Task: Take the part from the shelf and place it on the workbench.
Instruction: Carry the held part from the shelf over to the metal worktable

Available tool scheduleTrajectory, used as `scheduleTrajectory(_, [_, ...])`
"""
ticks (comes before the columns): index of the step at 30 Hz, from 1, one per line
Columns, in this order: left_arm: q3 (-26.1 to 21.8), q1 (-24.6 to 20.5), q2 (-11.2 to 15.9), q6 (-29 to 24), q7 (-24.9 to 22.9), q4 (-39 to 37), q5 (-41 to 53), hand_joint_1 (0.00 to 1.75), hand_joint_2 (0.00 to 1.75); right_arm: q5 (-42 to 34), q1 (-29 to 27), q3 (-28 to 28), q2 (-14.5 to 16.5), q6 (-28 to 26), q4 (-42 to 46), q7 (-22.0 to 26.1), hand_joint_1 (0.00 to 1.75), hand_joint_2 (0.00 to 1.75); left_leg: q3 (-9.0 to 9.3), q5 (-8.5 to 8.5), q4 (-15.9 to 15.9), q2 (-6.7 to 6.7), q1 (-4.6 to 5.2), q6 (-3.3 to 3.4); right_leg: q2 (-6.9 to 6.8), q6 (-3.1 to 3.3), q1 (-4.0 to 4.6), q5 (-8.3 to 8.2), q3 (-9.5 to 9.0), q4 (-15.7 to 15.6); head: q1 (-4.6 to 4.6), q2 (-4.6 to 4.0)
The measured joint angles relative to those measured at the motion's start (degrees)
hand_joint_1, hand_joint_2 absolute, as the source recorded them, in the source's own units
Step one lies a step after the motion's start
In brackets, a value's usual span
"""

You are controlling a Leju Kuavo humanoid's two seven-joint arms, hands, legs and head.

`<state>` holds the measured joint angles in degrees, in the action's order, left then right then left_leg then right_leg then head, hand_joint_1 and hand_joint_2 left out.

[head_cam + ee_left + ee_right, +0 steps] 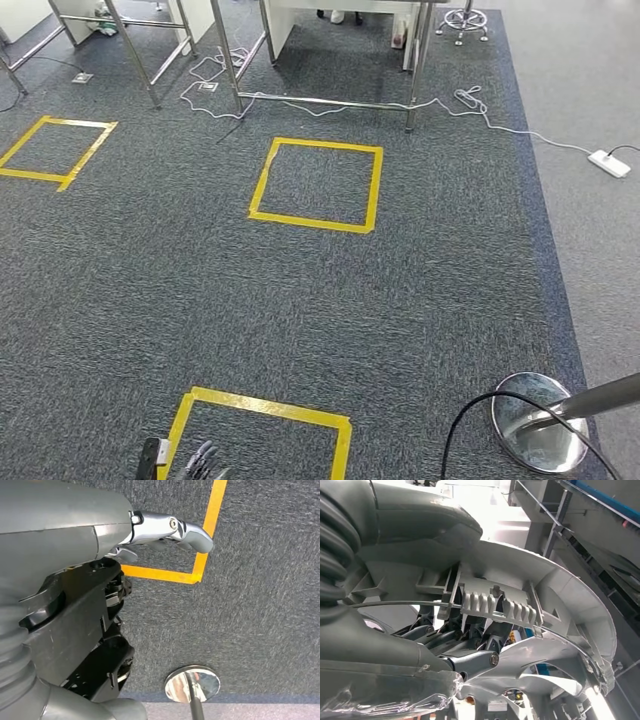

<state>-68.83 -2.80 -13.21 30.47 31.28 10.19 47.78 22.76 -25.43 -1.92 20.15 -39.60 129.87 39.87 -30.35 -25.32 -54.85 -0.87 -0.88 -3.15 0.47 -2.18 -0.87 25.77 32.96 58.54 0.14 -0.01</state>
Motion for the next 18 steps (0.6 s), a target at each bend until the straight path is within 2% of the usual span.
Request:
scheduleTrajectory(8, [0.0,0.0,0.0,-0.4,0.0,0.0,0.0,0.00,1.75,-1.4,0.0,-0.1,0.0,0.0,0.0,0.0,1.75,1.75,-0.05,-0.04,-0.2,0.00,0.42,0.28,0.01,-0.42,-0.45,-0.30,-0.13,-0.3,-0.01,0.01])
scheduleTrajectory(14, [0.0,0.0,0.0,-0.5,0.1,0.0,0.0,0.00,1.75,-0.8,-0.1,-0.1,0.0,0.0,0.0,0.0,1.75,1.75,-0.41,-0.41,-0.8,0.00,0.74,1.24,0.01,-1.03,-0.82,-0.49,-0.17,-0.5,-0.04,0.00])
scheduleTrajectory(16, [0.0,0.0,0.1,-0.5,0.1,0.0,0.0,0.00,1.75,-0.6,-0.1,-0.1,0.0,0.0,0.0,0.0,1.75,1.75,-0.55,-0.39,-0.8,0.00,0.89,1.66,0.01,-1.43,-0.92,-0.64,-0.24,-0.8,-0.07,-0.01])
scheduleTrajectory(18, [0.0,-0.1,0.0,-0.5,0.1,0.0,0.0,0.00,1.75,-0.5,-0.1,-0.1,0.0,0.0,0.0,0.0,1.75,1.75,-0.35,0.09,-0.2,-0.11,0.62,2.17,-0.02,-1.84,-0.92,-0.24,0.02,-0.4,-0.02,-0.01])
